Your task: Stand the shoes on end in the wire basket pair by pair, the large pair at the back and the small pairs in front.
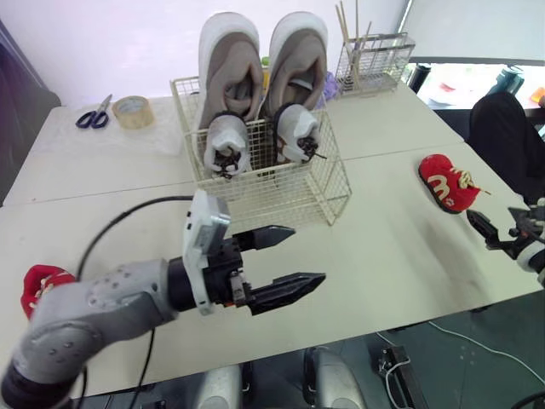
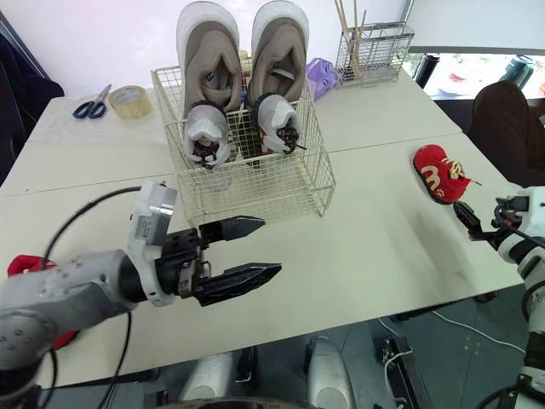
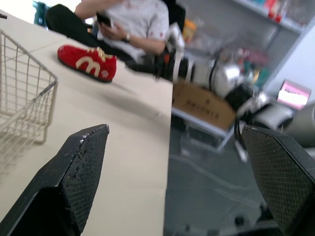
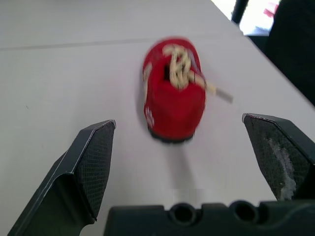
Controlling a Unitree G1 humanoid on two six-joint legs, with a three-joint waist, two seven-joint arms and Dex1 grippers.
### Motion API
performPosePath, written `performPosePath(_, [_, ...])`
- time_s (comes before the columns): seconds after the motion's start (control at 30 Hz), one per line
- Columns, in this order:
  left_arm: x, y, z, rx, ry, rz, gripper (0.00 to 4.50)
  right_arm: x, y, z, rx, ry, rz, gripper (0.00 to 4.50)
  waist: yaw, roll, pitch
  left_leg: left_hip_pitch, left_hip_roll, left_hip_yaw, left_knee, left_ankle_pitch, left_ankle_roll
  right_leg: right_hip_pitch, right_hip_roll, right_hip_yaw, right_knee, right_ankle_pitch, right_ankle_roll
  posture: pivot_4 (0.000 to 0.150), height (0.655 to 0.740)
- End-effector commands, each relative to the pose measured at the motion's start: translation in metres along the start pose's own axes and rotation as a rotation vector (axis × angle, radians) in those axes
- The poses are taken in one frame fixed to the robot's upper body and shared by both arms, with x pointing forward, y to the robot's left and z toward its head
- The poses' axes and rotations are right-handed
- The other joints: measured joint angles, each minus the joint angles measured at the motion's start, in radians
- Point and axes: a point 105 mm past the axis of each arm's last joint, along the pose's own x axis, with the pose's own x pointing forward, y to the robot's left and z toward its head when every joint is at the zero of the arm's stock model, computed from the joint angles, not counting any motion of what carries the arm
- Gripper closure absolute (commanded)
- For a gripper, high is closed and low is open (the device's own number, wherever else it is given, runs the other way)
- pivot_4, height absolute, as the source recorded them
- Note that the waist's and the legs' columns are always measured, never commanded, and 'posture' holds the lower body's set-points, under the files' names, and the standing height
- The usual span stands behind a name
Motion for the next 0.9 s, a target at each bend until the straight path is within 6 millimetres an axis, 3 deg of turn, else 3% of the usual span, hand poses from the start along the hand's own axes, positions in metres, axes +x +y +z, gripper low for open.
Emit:
performPosePath(0.03, [0.009, -0.001, -0.006, 0.011, -0.056, 0.056, 0.03, 0.0, -0.006, 0.017, -0.006, -0.067, -0.041, 0.0, 0.0, 0.0, 0.0, 0.001, 0.0, 0.0, 0.001, -0.001, 0.001, 0.001, 0.0, 0.001, 0.0, 0.0, 0.0, 0.15, 0.74])
performPosePath(0.2, [0.018, -0.009, -0.022, 0.013, -0.042, 0.076, 0.03, 0.016, -0.005, 0.01, 0.038, -0.052, -0.04, 0.0, 0.001, 0.0, -0.001, 0.002, -0.001, -0.001, 0.001, -0.001, 0.002, 0.003, 0.0, 0.001, -0.001, 0.0, 0.0, 0.15, 0.74])
performPosePath(0.53, [0.019, -0.014, -0.035, 0.029, -0.022, 0.101, 0.03, 0.046, 0.005, -0.01, 0.108, -0.018, -0.012, 0.0, -0.001, 0.001, -0.001, 0.001, 0.0, -0.002, 0.001, -0.001, 0.002, 0.003, 0.001, 0.0, -0.001, 0.0, 0.0, 0.15, 0.74])
performPosePath(0.9, [0.022, -0.01, -0.028, 0.061, -0.026, 0.115, 0.03, 0.086, 0.011, -0.014, 0.216, -0.029, -0.095, 0.0, -0.001, 0.001, -0.001, 0.001, -0.001, -0.002, 0.001, -0.001, 0.002, 0.003, 0.001, 0.0, -0.001, 0.0, 0.0, 0.15, 0.74])
